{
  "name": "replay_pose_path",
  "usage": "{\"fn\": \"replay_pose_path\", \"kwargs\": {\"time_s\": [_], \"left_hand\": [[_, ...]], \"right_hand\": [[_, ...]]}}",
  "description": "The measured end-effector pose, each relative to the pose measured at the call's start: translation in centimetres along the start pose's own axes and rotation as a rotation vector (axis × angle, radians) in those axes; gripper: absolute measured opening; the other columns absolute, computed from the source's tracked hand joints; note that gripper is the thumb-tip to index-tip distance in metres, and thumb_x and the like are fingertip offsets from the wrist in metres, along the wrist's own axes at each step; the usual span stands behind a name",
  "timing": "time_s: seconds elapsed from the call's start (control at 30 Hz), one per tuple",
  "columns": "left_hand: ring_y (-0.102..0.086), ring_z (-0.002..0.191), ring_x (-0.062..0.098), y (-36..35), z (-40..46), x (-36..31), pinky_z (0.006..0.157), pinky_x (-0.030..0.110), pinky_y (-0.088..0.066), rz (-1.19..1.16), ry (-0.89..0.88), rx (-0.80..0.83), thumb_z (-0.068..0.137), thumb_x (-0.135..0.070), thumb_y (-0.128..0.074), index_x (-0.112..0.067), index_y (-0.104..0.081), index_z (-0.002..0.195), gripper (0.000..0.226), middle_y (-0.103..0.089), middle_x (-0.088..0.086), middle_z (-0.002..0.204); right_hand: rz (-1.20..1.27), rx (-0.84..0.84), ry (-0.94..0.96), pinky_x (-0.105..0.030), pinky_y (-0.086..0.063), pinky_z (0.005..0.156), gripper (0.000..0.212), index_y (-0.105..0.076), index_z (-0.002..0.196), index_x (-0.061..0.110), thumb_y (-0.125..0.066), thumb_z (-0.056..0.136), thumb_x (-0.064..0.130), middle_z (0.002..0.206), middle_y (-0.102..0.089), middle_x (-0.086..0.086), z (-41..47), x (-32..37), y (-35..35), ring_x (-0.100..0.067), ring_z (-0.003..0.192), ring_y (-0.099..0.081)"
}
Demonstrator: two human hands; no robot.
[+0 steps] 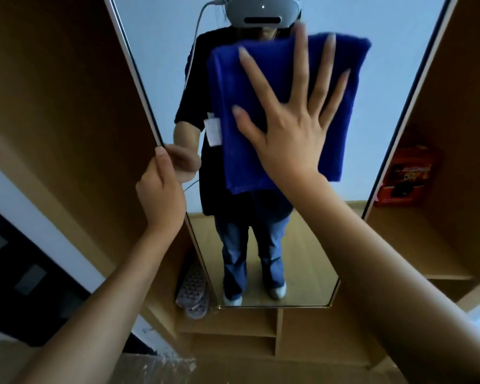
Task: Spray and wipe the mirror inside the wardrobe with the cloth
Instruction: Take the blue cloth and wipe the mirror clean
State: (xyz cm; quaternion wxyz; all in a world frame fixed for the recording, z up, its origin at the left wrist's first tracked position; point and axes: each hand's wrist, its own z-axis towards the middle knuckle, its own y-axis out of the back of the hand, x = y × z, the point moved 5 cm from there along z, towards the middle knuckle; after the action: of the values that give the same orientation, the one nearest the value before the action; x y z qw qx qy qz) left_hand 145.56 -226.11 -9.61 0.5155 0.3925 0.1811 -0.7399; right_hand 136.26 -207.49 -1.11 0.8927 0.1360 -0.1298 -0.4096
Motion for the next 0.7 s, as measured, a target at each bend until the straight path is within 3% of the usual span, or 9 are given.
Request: {"fn": "replay_pose_path", "kwargs": {"time_s": [0.13, 0.3, 0.47, 0.63, 0.7], "left_hand": [[-0.062, 0.076, -0.009, 0.2, 0.2, 0.3, 0.066, 0.007, -0.043, -0.041, 0.019, 0.033, 0.104, -0.035, -0.031, -0.010, -0.067, 0.102, 0.044, -0.069, -0.002, 0.085], [-0.060, 0.065, -0.007, 0.5, 0.7, 0.6, 0.061, 0.016, -0.045, -0.065, 0.094, 0.050, 0.102, -0.040, -0.031, -0.031, -0.061, 0.080, 0.038, -0.065, -0.018, 0.067], [-0.062, 0.077, -0.011, 0.5, 0.9, 1.0, 0.065, 0.007, -0.044, -0.053, 0.088, 0.066, 0.103, -0.039, -0.031, -0.024, -0.065, 0.089, 0.039, -0.065, -0.019, 0.076], [-0.062, 0.073, -0.008, 0.4, 1.1, 1.0, 0.069, 0.022, -0.048, -0.057, 0.070, 0.097, 0.103, -0.037, -0.032, -0.027, -0.063, 0.085, 0.039, -0.064, -0.014, 0.075], [-0.061, 0.064, 0.000, 0.5, 1.2, 0.8, 0.064, 0.028, -0.048, -0.075, 0.078, 0.119, 0.103, -0.039, -0.030, -0.034, -0.059, 0.077, 0.039, -0.063, -0.014, 0.067]], "right_hand": [[-0.008, -0.106, -0.009, -0.063, -0.009, 0.117, 0.052, -0.045, 0.143, 0.042, -0.042, 0.095, 0.063, 0.153, -0.038, -0.017, 0.3, 2.8, -1.1, -0.044, 0.142, -0.023], [-0.021, 0.011, 0.104, -0.053, 0.000, 0.119, 0.054, -0.032, 0.145, 0.051, -0.044, 0.094, 0.065, 0.159, -0.024, -0.005, -8.9, 4.5, -5.5, -0.029, 0.149, -0.005], [-0.048, 0.128, 0.114, -0.052, 0.005, 0.119, 0.059, -0.019, 0.146, 0.053, -0.043, 0.093, 0.065, 0.159, -0.004, 0.002, -17.0, 4.7, -8.5, -0.024, 0.150, 0.013], [-0.010, 0.247, 0.058, -0.056, 0.005, 0.116, 0.059, -0.022, 0.145, 0.053, -0.043, 0.091, 0.064, 0.159, 0.000, 0.001, -16.4, 5.2, -8.2, -0.023, 0.148, 0.022], [0.031, 0.248, 0.018, -0.054, 0.013, 0.116, 0.059, -0.024, 0.146, 0.052, -0.044, 0.091, 0.064, 0.159, 0.001, 0.000, -13.6, 6.2, -7.5, -0.025, 0.146, 0.027]]}}
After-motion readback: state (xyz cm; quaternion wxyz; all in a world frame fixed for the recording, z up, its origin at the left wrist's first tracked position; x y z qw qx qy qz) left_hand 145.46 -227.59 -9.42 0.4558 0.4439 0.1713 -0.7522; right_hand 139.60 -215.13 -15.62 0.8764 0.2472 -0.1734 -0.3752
